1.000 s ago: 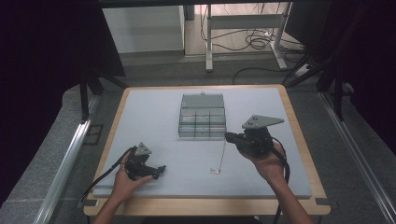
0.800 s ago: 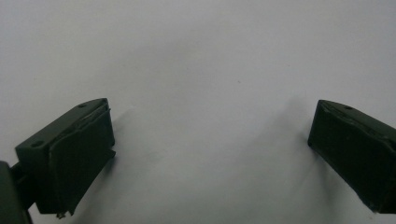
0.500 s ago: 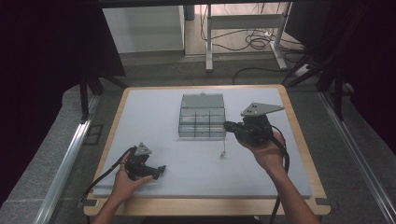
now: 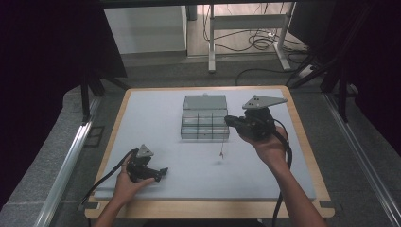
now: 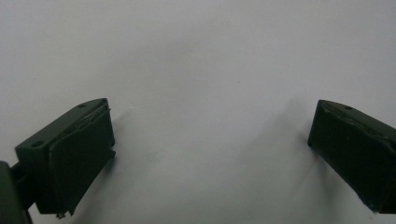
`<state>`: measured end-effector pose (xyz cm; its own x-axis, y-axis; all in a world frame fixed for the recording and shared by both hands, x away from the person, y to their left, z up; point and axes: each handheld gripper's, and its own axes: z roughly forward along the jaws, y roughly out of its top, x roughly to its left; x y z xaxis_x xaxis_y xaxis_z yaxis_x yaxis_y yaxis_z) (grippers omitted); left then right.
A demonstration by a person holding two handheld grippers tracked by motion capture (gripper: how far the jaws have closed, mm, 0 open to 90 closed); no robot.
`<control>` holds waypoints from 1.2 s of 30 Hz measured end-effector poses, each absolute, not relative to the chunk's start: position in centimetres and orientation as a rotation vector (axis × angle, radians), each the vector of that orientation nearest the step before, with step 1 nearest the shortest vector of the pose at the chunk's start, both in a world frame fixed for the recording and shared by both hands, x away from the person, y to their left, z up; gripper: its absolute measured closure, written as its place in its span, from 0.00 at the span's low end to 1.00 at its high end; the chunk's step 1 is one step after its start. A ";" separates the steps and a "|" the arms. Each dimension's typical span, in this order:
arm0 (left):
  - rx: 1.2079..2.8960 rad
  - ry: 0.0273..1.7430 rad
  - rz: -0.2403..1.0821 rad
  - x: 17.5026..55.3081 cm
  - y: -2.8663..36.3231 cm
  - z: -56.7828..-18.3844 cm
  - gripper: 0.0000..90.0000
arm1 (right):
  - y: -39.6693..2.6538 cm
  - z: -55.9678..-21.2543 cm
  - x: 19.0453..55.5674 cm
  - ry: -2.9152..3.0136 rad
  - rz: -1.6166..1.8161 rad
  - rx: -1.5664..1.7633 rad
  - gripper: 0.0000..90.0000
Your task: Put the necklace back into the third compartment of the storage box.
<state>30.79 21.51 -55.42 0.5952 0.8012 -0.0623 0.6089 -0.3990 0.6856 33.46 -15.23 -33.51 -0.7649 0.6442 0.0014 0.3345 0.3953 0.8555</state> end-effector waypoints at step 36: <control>2.141 1.113 0.365 30.8 21.5 -55.4 0.00 | -13.9 -31.1 37.8 2.226 1.379 0.935 0.97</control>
